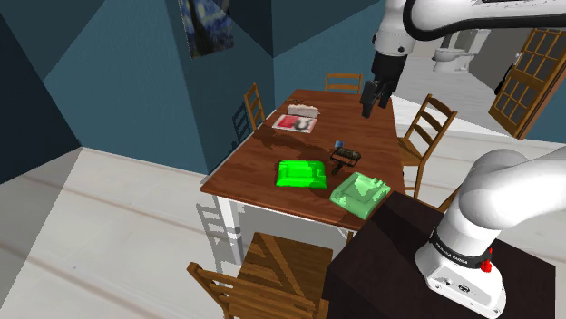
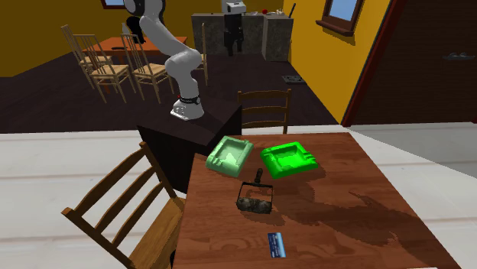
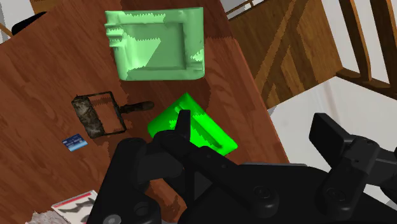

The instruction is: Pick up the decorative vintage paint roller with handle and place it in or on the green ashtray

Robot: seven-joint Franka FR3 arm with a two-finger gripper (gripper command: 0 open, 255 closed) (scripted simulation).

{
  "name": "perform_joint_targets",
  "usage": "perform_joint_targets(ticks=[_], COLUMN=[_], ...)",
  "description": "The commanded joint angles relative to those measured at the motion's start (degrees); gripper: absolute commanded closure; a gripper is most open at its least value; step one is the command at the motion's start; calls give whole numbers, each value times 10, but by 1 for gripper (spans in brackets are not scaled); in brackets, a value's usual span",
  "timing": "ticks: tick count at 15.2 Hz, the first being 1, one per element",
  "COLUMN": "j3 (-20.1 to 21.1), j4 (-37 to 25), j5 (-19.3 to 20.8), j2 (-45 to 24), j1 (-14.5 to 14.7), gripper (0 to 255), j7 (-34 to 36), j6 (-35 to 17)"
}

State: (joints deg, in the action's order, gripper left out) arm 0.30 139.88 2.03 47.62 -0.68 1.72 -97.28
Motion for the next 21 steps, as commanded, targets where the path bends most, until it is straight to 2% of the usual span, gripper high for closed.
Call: perform_joint_targets(ticks=[1, 11, 21], j3=[0, -68, -136], j4=[0, 65, 46], j5=[0, 47, 61], j2=[0, -121, -320], j1=[0, -27, -42], gripper=[0, 0, 0], j7=[0, -69, -142], j6=[0, -189, -374])
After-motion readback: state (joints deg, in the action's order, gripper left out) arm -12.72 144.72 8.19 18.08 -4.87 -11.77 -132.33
